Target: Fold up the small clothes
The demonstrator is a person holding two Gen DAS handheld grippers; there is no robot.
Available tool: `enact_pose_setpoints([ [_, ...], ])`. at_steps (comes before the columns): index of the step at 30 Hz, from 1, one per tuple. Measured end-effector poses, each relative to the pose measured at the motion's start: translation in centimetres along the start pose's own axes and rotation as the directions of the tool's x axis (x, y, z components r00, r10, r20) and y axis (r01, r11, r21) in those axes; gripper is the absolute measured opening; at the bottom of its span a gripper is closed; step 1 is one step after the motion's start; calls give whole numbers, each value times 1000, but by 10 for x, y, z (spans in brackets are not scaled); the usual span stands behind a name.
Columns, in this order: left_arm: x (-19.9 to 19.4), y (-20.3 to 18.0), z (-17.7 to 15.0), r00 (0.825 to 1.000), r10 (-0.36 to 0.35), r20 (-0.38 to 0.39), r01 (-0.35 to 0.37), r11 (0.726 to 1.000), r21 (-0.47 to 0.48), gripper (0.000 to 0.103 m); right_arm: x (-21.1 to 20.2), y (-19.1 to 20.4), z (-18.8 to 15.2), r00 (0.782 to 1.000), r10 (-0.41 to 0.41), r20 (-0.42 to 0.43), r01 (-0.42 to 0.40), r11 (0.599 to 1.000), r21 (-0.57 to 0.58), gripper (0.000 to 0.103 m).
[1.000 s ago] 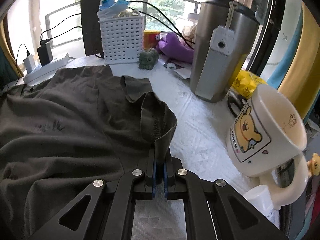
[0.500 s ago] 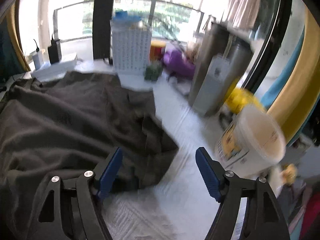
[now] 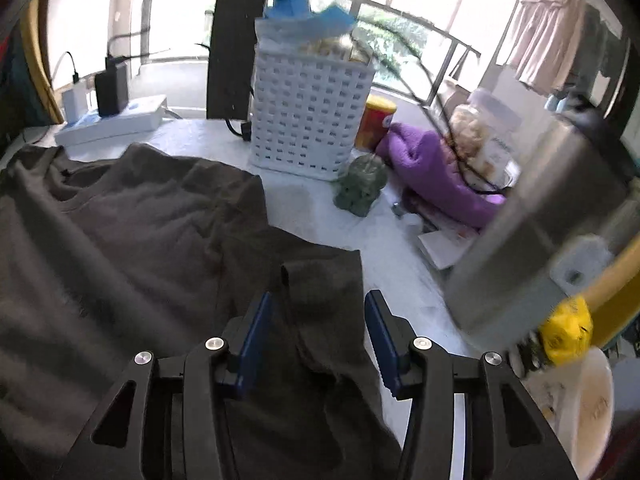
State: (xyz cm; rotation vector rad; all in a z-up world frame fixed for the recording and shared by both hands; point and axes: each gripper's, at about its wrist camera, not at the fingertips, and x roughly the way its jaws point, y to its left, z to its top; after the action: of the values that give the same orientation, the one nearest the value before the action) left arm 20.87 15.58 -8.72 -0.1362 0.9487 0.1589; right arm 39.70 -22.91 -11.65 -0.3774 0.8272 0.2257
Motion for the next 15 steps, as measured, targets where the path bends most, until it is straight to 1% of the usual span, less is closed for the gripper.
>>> enact_pose_setpoints([
  [2, 7, -4, -3, 1000, 7, -14, -7, 1000, 1, 70, 3, -2, 0, 1000, 4, 7, -4, 1000, 5, 47],
  [3, 9, -4, -4, 1000, 6, -20, -6, 1000, 0, 70, 3, -3, 0, 1000, 3, 2, -3, 1000, 7, 41],
  [5, 14, -5, -6, 999, 2, -35, -2, 1000, -5, 70, 1, -7, -3, 1000, -27, -1, 27, 1000, 7, 10],
  [7, 17, -7, -7, 999, 3, -38, -3, 1000, 4, 70, -1, -13, -5, 1000, -28, 2, 28, 999, 23, 9],
  [8, 18, -8, -8, 999, 15, -34, -14, 1000, 19, 70, -2, -16, -6, 1000, -26, 5, 26, 999, 29, 8],
  [11, 20, -10, -9, 999, 30, -29, -29, 999, 44, 70, -14, -23, -6, 999, -44, 27, 43, 998, 36, 7],
  [13, 20, -8, -9, 999, 30, -28, -29, 999, 44, 70, -25, -29, -3, 998, -49, 50, 47, 997, 54, 7],
  [15, 18, -5, -10, 999, 32, -23, -31, 999, 40, 70, -40, -32, 3, 996, -33, 82, 27, 997, 73, 7],
])
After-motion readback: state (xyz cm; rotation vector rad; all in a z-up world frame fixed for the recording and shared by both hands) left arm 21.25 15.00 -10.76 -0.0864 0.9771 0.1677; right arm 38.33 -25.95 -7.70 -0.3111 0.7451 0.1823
